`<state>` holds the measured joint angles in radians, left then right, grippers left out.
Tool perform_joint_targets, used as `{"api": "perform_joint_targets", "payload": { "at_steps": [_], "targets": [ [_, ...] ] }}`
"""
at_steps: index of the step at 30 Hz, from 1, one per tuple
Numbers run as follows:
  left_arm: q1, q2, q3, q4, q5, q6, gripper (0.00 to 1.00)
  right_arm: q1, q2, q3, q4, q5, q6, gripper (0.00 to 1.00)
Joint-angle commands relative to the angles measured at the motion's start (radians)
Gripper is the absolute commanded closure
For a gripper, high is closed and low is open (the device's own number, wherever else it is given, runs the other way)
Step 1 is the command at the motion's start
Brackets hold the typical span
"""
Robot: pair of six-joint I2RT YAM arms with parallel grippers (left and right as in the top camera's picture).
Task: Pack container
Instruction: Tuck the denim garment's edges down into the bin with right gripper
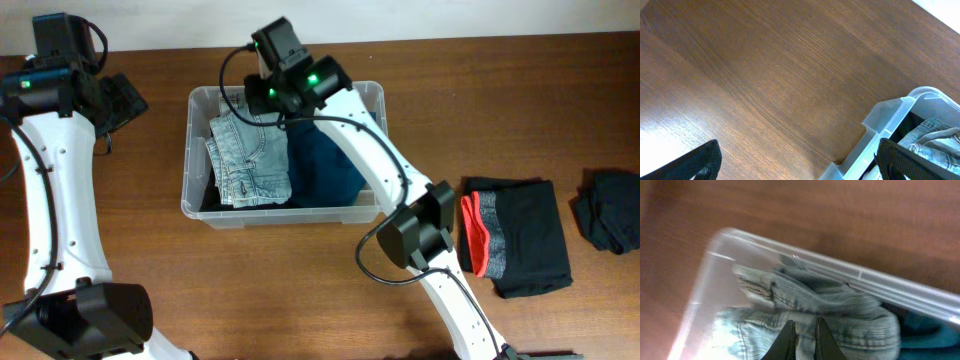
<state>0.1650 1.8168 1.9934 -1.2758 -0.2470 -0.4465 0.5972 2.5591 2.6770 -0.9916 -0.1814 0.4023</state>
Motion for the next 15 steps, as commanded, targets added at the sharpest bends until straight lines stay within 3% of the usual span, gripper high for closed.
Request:
{"api": "perform_joint_targets", "payload": {
  "at_steps": [1,8,15],
  "targets": [
    [0.003,-0.02,0.006,-0.001,-0.003,-0.01,0.01,0.005,0.031,-0.094,0.03,0.001,0.033,0.91],
    [0.003,-0.02,0.006,-0.001,-0.003,-0.01,0.01,0.007,0.031,-0.264,0.124,-0.045,0.051,0.92],
    [0.003,-0.02,0.006,-0.001,-0.004,-0.01,0.01,0.014,0.02,-0.242,0.102,-0.053,0.05,0.96]
  ]
}}
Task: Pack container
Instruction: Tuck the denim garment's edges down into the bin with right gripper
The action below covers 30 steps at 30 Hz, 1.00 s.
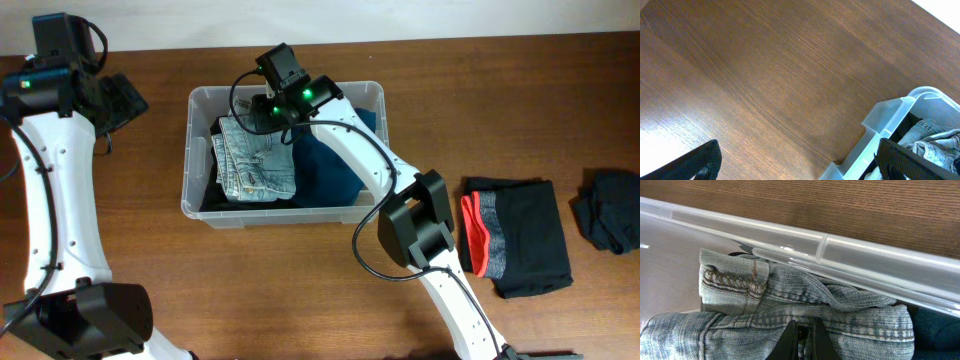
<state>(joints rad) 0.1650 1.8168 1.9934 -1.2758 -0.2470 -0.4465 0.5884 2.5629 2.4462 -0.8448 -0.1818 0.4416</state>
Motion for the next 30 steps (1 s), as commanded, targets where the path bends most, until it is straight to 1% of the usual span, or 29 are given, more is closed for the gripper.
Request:
{"api": "perform_joint_targets", "payload": {
  "at_steps": [1,7,11,14,23,26,30],
  "targets": [
    [0.003,-0.02,0.006,-0.001,-0.004,-0.01,0.01,0.023,0.01,0.002,-0.056,-0.054,0.011,0.96],
    [0.003,-0.02,0.006,-0.001,-0.004,-0.01,0.01,0.036,-0.049,0.088,-0.139,-0.041,0.003,0.96],
    [0.003,-0.02,0.006,-0.001,-0.004,-0.01,0.01,0.049,-0.082,0.179,-0.278,-0.009,0.005,0.95],
    [0.003,-0.02,0.006,-0.001,-0.004,-0.01,0.01,0.061,-0.089,0.213,-0.362,-0.008,0.004,0.96],
    [0.003,-0.02,0.006,-0.001,-0.004,-0.009,0.01,0.108,-0.089,0.219,-0.581,0.009,0.002,0.95],
    [0.003,-0.02,0.006,-0.001,-0.004,-0.01,0.01,0.137,-0.087,0.218,-0.624,0.01,-0.009,0.95],
    [0.003,-0.02,0.006,-0.001,-0.004,-0.01,0.01,0.18,-0.086,0.2,-0.612,0.01,-0.019,0.95]
  ]
}}
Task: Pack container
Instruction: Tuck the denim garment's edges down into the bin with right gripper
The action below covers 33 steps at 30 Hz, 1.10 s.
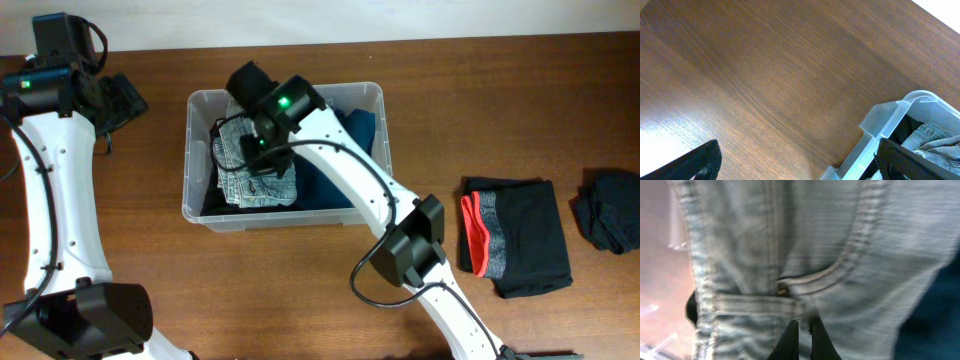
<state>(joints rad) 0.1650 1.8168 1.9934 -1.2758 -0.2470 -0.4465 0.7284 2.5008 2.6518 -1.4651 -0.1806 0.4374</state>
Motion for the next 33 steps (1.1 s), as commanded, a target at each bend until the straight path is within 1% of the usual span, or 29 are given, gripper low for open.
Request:
{"api": "perform_joint_targets", "payload": {
  "at_steps": [1,3,4,8,10,12,15,21,24,29,33],
  "targets": [
    [0.003,-0.02,0.006,-0.001,-0.004,-0.01,0.01,0.05,-0.024,-0.015,0.023,0.008,-0.014,0.95],
    [0.003,-0.02,0.006,-0.001,-0.004,-0.01,0.01,0.073,-0.024,-0.044,0.06,0.008,-0.014,0.94],
    [0.003,-0.02,0.006,-0.001,-0.004,-0.01,0.01,0.083,-0.024,-0.061,0.079,0.008,-0.014,0.91],
    [0.003,-0.02,0.006,-0.001,-0.003,-0.01,0.01,0.112,-0.022,-0.149,0.156,0.008,-0.009,0.91],
    [0.003,-0.02,0.006,-0.001,-0.004,-0.01,0.01,0.116,-0.02,-0.195,0.19,0.008,0.0,0.91],
    [0.003,-0.02,0.006,-0.001,-0.004,-0.01,0.0,0.116,-0.02,-0.232,0.218,0.01,0.008,0.96],
    [0.003,-0.02,0.006,-0.001,-0.004,-0.01,0.01,0.114,-0.02,-0.245,0.233,0.04,0.008,0.96],
    [0.003,-0.02,0.006,-0.001,-0.004,-0.01,0.01,0.108,-0.045,-0.179,0.212,0.051,-0.015,0.95],
    [0.003,-0.02,0.006,-0.001,-0.004,-0.01,0.01,0.101,-0.063,-0.119,0.184,0.078,-0.018,0.91],
    [0.003,-0.02,0.006,-0.001,-0.004,-0.01,0.01,0.064,-0.083,-0.008,0.166,0.169,-0.018,0.81],
    [0.003,-0.02,0.006,-0.001,-0.004,-0.01,0.01,0.012,-0.074,0.002,0.223,0.17,-0.018,0.81]
  ]
}}
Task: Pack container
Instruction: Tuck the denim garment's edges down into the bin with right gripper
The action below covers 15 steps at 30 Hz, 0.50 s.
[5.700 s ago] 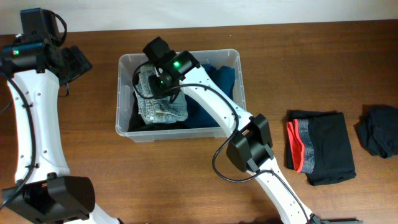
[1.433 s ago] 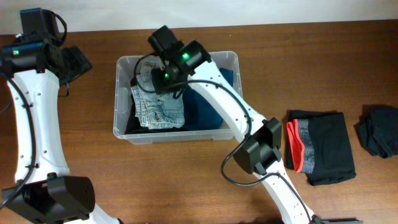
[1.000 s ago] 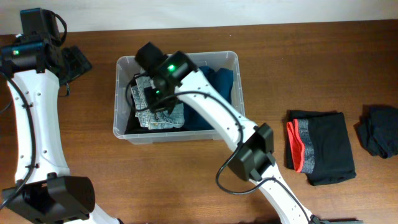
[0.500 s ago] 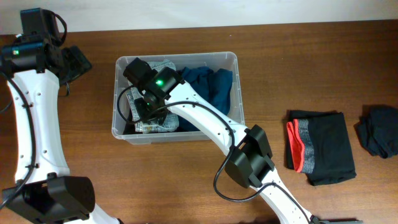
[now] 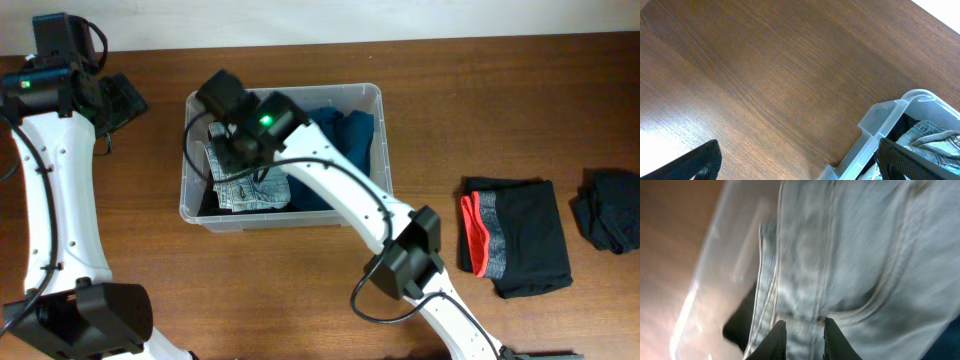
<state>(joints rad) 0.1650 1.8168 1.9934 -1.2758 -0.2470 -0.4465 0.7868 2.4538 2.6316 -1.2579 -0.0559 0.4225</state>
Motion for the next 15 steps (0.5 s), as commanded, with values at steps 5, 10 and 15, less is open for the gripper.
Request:
{"api": "perform_joint_targets", "payload": {
  "at_steps": [5,10,15],
  "targets": [
    [0.003,-0.02,0.006,-0.001,-0.004,-0.01,0.01,-0.081,0.006,-0.018,0.124,-0.019,-0.003,0.82],
    [0.003,-0.02,0.006,-0.001,-0.004,-0.01,0.0,-0.072,0.026,-0.076,0.245,-0.094,-0.003,0.84],
    [0.003,-0.02,0.006,-0.001,-0.004,-0.01,0.01,-0.047,0.058,-0.109,0.297,-0.095,0.002,0.85]
  ]
}}
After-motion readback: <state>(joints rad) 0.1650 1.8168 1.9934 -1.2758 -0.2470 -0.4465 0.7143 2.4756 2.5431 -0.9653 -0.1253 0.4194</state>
